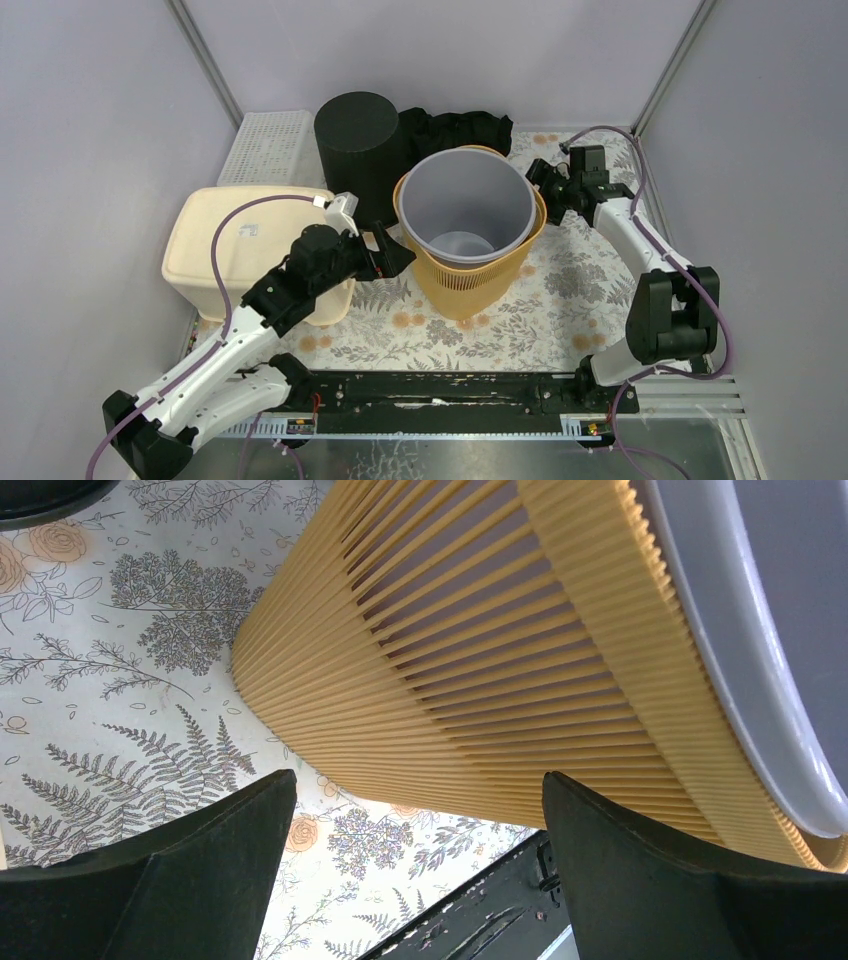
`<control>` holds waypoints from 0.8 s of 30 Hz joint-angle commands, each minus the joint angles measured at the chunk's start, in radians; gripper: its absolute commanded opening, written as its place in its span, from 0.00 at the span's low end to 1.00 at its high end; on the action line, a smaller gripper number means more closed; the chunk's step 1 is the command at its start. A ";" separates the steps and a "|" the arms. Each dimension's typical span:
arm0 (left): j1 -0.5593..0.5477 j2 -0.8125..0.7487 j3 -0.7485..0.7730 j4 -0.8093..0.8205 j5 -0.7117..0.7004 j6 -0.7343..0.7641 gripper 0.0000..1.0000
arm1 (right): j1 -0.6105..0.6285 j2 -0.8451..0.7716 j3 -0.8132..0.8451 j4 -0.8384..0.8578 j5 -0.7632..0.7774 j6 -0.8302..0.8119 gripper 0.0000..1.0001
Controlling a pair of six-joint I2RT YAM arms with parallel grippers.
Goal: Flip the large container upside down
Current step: Move the container to the center of the board.
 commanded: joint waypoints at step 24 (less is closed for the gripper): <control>-0.006 -0.086 0.059 -0.113 -0.058 0.009 1.00 | 0.165 0.072 0.099 -0.005 -0.043 -0.020 0.77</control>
